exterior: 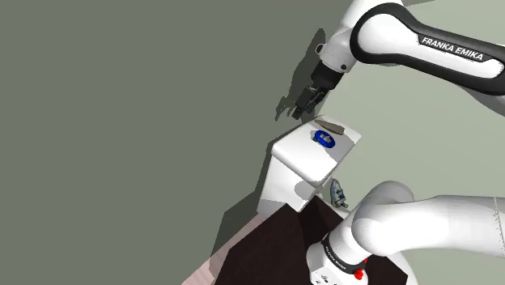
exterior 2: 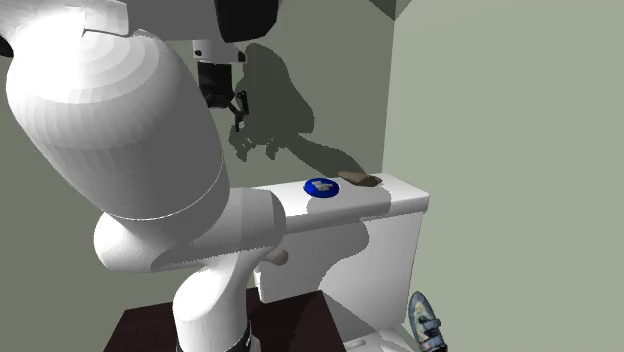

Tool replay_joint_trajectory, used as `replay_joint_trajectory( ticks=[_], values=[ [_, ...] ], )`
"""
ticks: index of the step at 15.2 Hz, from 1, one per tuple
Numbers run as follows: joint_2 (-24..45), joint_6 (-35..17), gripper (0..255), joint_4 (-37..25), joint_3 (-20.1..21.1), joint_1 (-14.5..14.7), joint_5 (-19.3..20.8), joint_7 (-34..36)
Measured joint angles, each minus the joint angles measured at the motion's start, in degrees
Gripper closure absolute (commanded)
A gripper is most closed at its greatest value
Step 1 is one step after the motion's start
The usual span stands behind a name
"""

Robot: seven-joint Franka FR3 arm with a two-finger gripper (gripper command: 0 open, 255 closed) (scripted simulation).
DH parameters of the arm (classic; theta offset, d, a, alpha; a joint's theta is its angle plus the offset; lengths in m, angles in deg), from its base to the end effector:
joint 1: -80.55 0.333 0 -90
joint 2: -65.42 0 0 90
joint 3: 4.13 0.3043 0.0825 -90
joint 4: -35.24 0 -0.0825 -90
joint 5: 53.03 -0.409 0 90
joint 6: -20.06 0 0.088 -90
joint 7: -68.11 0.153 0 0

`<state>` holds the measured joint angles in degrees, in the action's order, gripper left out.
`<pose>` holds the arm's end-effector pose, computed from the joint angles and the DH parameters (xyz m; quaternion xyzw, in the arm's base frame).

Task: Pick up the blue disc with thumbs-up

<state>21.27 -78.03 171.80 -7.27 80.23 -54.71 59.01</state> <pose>0.3617 -0.0197 0.5303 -0.9967 -0.0545 -0.0523 0.0285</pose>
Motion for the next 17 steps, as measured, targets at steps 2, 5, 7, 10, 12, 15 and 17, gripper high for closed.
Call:
replay_joint_trajectory(
  ticks=[2, 5, 7, 10, 12, 15, 17],
  values=[
    [-0.3, -1.2, 0, 1.0, -0.1, -0.5, 0.6, 0.1],
    [-2.7, -6.9, 0, 5.8, -0.1, -3.3, 3.8, 1.6],
    [-4.6, -11.9, 0, 10.1, 0.0, -5.5, 6.3, 3.0],
    [-6.1, -19.7, 0, 15.6, 0.0, -9.3, 10.1, 5.4],
    [-6.8, -24.3, 0, 18.0, -0.1, -12.1, 12.8, 6.9],
    [-7.8, -32.4, 0, 22.9, -0.3, -17.0, 17.1, 9.6],
    [-7.9, -38.0, 0, 25.8, 0.1, -20.5, 20.0, 12.1]
  ],
)
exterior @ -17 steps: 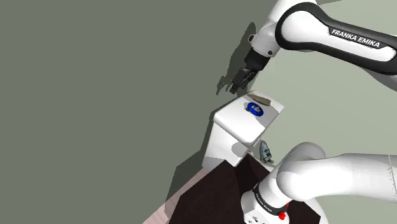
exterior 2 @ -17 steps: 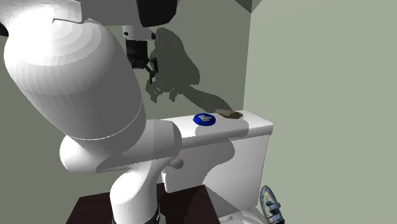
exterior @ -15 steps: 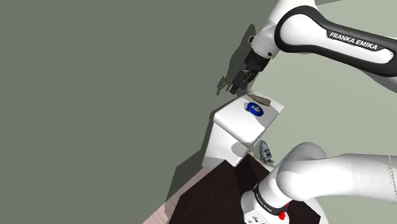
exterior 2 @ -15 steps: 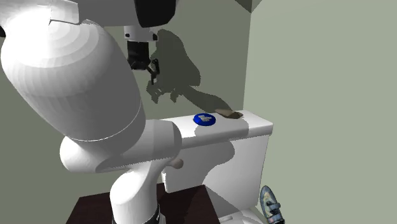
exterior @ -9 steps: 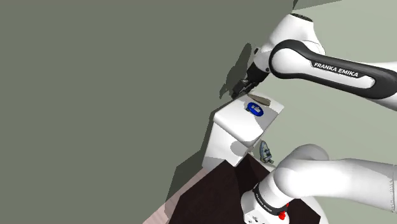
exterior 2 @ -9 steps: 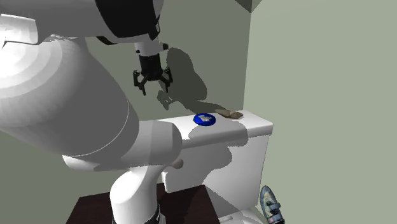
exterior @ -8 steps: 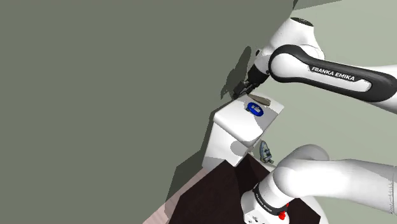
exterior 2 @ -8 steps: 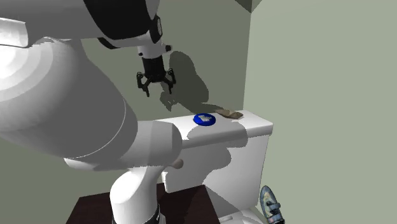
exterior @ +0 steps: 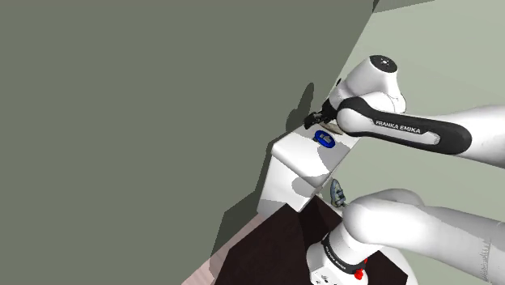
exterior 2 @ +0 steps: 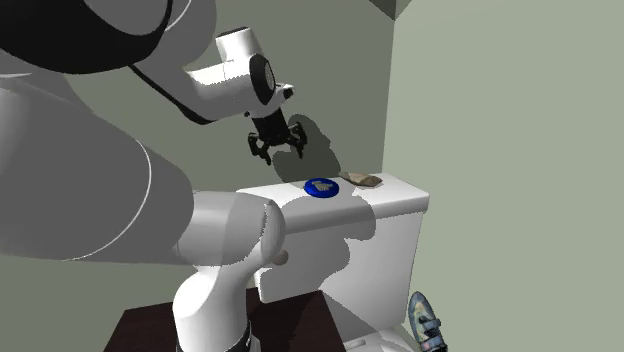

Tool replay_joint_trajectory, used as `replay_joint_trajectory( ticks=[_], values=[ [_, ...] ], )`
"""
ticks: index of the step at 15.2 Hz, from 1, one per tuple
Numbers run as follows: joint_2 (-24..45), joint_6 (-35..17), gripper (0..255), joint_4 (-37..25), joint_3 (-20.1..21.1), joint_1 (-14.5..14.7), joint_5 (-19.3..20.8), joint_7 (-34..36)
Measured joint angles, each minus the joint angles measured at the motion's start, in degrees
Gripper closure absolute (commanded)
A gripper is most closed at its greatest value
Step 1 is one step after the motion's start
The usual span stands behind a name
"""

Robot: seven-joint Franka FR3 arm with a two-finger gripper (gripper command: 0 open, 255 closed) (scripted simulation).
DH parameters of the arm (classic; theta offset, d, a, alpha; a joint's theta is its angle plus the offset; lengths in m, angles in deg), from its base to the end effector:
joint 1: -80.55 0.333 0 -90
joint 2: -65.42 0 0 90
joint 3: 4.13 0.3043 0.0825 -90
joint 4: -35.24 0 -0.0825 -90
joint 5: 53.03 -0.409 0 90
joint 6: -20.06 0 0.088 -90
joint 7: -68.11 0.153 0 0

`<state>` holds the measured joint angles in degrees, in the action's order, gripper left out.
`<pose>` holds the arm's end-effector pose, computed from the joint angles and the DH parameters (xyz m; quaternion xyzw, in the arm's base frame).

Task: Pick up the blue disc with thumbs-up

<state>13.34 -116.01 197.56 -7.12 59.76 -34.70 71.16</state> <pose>0.3346 -0.1581 0.4228 0.9591 -0.1339 0.1996 0.1496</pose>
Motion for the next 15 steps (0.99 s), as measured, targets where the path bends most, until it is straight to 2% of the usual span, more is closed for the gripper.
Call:
replay_joint_trajectory(
  ticks=[5, 6, 13, 14, 15],
  values=[
    [3.4, -16.2, 0, 4.9, 0.4, -11.9, 8.6, 5.8],
    [4.1, -18.7, 0, 5.8, 1.0, -13.5, 9.8, 7.0],
    [8.7, -28.1, 0, 9.2, 3.6, -18.9, 13.6, 11.0],
    [9.1, -28.7, 255, 9.3, 3.8, -19.3, 13.9, 11.3],
    [9.3, -29.0, 255, 9.3, 4.0, -19.5, 14.0, 11.4]
  ],
)
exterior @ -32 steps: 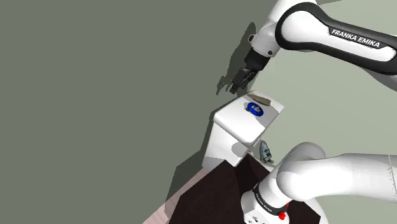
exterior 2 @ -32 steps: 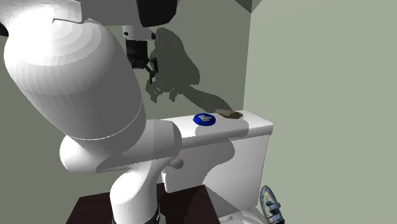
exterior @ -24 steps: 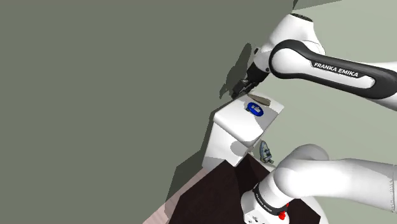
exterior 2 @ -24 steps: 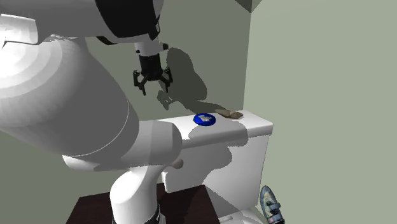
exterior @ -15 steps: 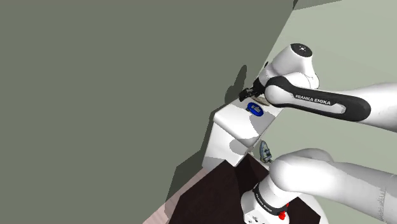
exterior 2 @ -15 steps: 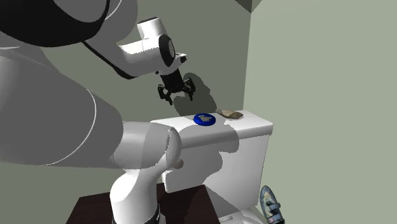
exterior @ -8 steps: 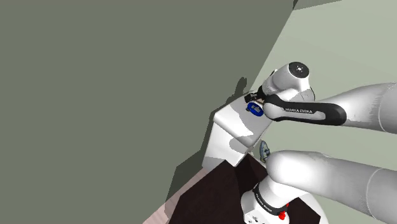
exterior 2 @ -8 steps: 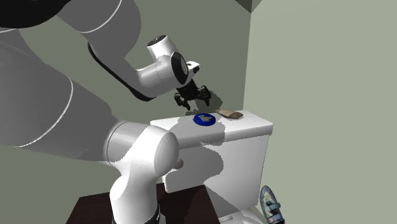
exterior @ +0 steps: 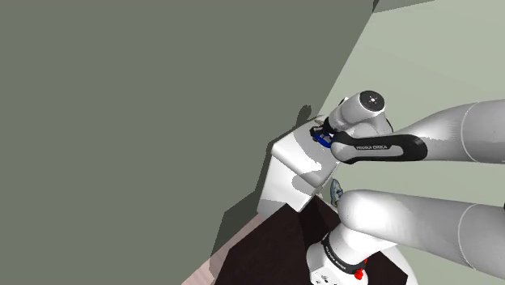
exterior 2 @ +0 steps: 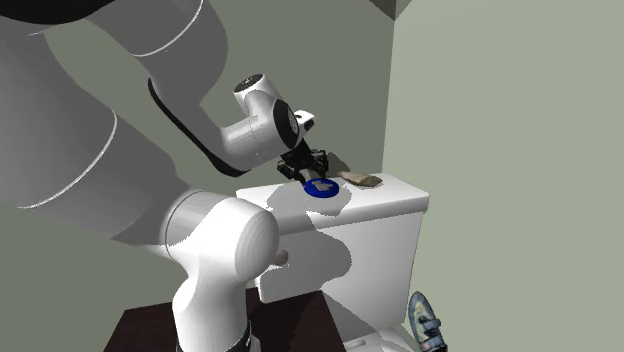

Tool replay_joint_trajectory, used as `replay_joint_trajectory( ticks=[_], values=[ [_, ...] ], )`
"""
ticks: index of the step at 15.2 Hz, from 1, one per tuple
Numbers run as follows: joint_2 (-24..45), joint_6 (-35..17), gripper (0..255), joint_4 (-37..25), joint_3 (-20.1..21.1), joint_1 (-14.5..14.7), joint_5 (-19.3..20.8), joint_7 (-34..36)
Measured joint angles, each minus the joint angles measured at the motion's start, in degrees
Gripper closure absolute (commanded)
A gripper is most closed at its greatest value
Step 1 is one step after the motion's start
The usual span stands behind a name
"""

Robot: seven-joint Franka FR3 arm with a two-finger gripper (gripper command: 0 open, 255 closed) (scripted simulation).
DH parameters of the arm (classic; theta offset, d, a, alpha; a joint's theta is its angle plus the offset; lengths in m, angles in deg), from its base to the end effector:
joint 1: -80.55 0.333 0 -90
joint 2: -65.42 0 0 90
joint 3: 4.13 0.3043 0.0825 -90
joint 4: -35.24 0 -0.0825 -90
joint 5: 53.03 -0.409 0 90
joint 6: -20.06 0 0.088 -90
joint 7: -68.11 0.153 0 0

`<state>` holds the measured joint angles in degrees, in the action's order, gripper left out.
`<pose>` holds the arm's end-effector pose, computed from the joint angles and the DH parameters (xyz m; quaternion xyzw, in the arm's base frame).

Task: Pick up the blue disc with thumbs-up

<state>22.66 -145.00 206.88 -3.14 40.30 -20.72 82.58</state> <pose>0.3095 -0.2236 0.3426 0.9194 -0.2046 0.2557 0.2177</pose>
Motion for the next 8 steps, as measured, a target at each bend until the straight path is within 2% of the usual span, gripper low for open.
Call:
replay_joint_trajectory(
  ticks=[8],
  values=[
    [0.2, -0.4, 255, 0.0, 0.2, -0.2, 0.1, 0.2]
  ],
)
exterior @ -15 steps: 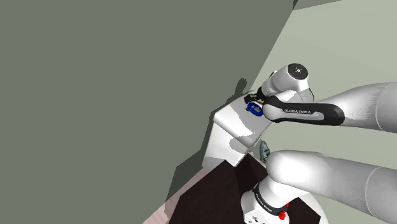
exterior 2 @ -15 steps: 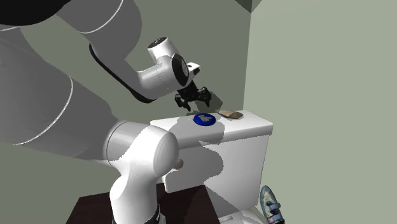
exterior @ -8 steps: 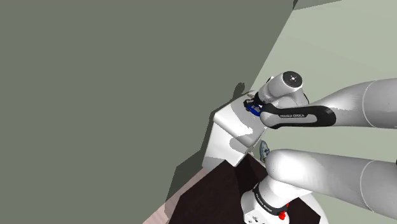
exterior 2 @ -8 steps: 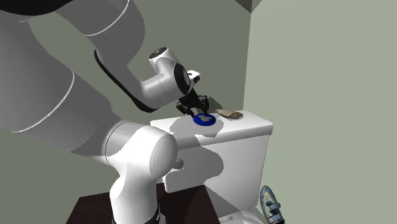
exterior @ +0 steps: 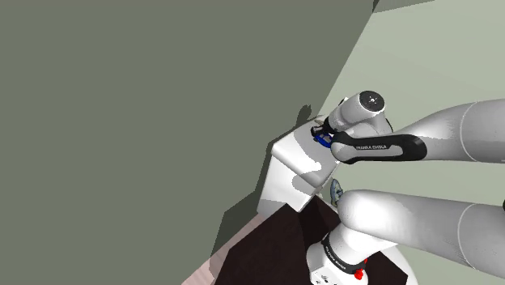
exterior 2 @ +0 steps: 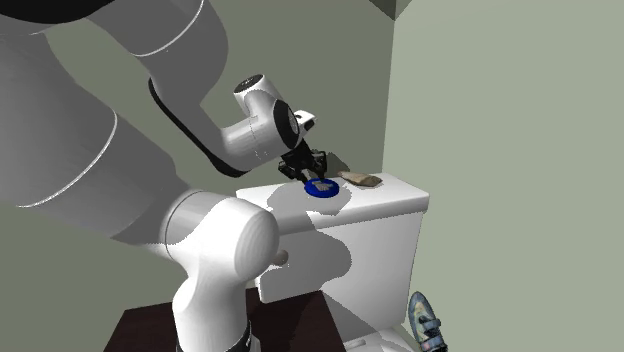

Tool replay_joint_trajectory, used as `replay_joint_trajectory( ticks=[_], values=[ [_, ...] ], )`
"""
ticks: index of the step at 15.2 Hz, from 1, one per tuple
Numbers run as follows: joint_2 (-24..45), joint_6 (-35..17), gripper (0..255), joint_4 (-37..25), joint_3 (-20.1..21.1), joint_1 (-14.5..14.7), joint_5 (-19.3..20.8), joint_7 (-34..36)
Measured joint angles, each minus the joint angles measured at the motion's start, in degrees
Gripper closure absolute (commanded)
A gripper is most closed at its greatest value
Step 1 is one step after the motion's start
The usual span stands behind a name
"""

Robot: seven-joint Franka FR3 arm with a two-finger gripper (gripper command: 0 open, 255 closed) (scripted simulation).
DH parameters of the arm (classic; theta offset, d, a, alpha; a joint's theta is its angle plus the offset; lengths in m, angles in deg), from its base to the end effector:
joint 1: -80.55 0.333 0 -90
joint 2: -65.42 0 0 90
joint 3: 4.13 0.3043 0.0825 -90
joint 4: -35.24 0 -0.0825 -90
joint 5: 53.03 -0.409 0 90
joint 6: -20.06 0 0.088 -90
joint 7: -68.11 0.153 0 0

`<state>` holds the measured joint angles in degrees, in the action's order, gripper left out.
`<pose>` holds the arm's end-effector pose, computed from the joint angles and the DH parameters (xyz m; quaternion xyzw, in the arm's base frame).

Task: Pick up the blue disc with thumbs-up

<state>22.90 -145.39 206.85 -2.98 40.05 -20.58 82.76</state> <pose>0.3099 -0.2241 0.3421 0.9190 -0.2049 0.2568 0.2180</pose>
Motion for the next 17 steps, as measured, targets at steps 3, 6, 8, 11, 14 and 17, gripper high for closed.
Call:
replay_joint_trajectory(
  ticks=[3, 6, 8, 11, 14, 17],
  values=[
    [-1.0, 1.6, 255, -0.3, -0.7, 1.0, -0.6, -0.7],
    [-2.9, 4.9, 255, -1.5, -1.8, 2.9, -1.9, -2.1],
    [-4.3, 7.1, 255, -2.3, -2.6, 4.0, -2.8, -3.1],
    [-5.5, 10.2, 255, -4.0, -3.0, 5.5, -3.9, -4.1],
    [-7.1, 13.5, 255, -5.5, -3.7, 6.7, -5.0, -5.4],
    [-7.9, 15.7, 255, -7.0, -4.0, 7.5, -5.8, -6.2]
  ],
)
